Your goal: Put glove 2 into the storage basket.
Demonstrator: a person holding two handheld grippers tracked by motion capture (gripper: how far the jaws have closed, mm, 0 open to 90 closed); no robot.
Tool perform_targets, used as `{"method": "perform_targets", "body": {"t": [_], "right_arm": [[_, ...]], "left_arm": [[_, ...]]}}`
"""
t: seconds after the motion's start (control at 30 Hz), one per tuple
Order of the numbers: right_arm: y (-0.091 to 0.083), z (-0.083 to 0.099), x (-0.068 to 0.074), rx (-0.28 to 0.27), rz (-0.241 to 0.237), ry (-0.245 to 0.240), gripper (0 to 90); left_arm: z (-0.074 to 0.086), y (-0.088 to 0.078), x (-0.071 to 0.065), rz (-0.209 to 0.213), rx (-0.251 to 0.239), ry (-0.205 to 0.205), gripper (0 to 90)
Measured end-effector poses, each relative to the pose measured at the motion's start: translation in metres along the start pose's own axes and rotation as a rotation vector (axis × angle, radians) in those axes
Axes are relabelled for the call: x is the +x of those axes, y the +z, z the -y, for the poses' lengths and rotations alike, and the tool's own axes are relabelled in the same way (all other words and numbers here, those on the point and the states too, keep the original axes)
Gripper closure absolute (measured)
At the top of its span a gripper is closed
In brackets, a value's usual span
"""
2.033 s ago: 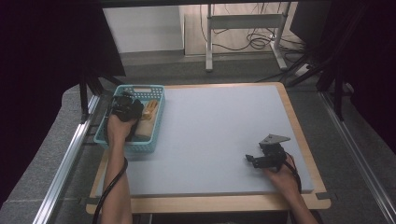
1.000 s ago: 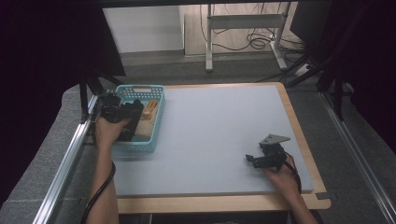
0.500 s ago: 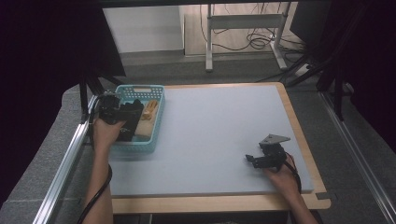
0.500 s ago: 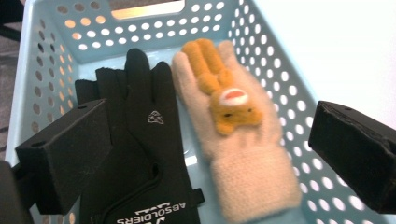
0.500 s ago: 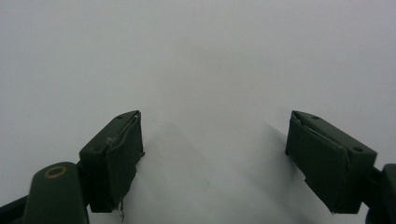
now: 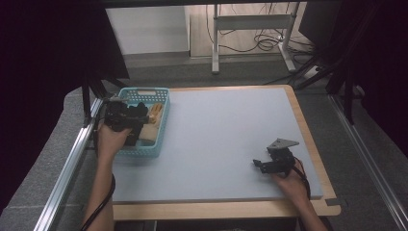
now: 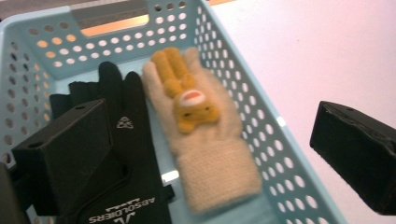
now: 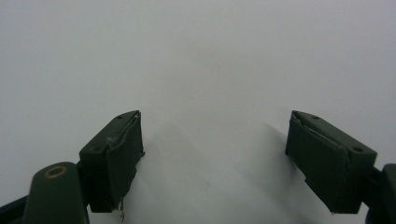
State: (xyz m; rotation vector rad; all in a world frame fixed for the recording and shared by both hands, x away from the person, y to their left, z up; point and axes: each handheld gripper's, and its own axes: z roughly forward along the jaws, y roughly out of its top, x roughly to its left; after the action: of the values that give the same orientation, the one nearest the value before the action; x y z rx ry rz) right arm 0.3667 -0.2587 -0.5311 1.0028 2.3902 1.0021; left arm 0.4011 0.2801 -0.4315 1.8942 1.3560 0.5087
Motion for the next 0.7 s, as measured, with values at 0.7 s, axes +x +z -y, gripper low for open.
{"method": "perform_targets", "body": {"t": [0.7], "right_arm": [[0.000, 0.000, 0.000, 0.001, 0.000, 0.001, 18.7]], "left_arm": [[0.006, -0.005, -0.045, 0.068, -0.033, 0.109, 0.0]]}}
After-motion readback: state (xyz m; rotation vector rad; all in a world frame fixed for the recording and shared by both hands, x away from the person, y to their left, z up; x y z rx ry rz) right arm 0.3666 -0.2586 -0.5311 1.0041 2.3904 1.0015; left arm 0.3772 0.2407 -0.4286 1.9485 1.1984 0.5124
